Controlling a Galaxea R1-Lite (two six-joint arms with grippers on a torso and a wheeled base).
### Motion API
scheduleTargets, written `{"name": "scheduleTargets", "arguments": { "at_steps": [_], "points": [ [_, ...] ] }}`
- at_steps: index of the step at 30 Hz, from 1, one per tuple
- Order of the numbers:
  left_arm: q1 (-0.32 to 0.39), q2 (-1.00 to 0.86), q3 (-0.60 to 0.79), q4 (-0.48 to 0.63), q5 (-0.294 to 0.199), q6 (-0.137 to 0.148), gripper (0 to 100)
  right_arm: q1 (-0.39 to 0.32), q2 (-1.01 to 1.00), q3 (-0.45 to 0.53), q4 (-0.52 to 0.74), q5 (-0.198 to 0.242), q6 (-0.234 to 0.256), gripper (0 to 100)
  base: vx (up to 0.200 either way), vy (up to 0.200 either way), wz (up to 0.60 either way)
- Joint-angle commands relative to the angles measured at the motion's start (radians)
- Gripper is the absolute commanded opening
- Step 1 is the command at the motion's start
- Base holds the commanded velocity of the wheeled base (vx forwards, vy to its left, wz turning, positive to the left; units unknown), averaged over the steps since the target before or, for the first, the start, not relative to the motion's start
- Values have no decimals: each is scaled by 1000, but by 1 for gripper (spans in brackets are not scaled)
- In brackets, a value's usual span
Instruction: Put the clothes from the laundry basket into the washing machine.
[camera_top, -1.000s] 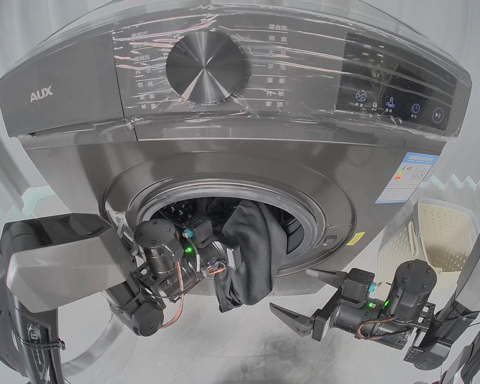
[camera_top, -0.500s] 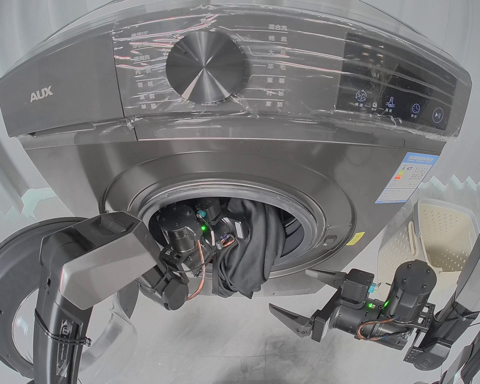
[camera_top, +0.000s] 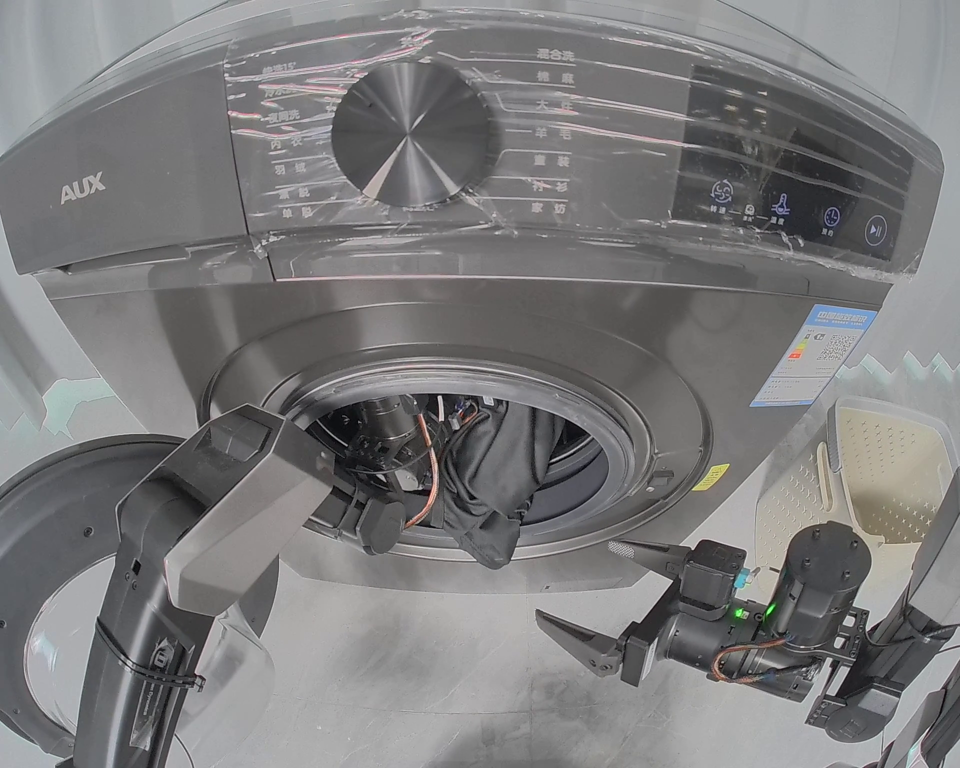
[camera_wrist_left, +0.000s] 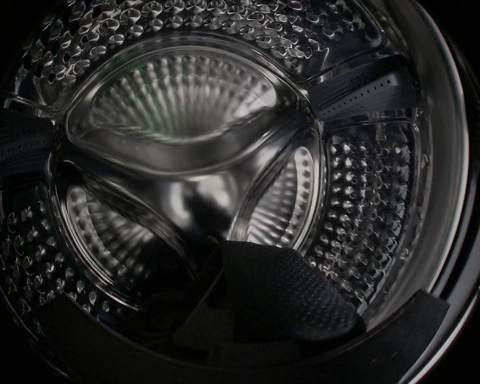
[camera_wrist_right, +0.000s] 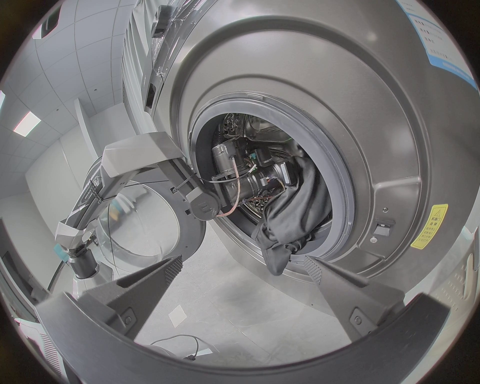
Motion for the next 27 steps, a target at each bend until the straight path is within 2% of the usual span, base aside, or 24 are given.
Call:
{"name": "scheduleTargets", "arguments": {
  "at_steps": [1, 5, 6, 9, 11, 12, 13, 19, 23, 27],
  "points": [
    [8, 66, -123, 34, 38, -2, 0, 2, 4, 0, 0, 0, 0, 100, 0, 0, 0],
    [12, 60, -124, 37, 46, -9, 0, 2, 4, 0, -2, 0, 0, 100, 0, 0, 0],
    [12, 57, -118, 37, 47, -12, 100, 2, 5, 0, -2, 1, 0, 100, 0, 0, 0],
    [11, 51, -101, 39, 52, -23, 100, 2, 5, 0, 0, 0, 0, 100, 0, 0, 0],
    [2, 22, -60, 40, 52, -49, 100, 2, 5, 0, -2, 1, 0, 100, 0, 0, 0],
    [2, 19, -57, 40, 52, -51, 100, 2, 5, 0, 0, 1, 0, 100, 0, 0, 0],
    [-3, -29, 14, 56, 49, -66, 100, 2, 5, 0, 0, 1, 0, 100, 0, 0, 0],
    [-21, -171, 238, 163, -2, -69, 100, 2, 5, 0, -2, 1, 0, 100, 0, 0, 0],
    [-28, -254, 355, 257, -55, -68, 100, 2, 5, 0, 0, 1, 0, 100, 0, 0, 0],
    [-46, -282, 434, 280, -87, -65, 100, 2, 4, 0, 0, 1, 0, 100, 0, 0, 0]
  ]
}}
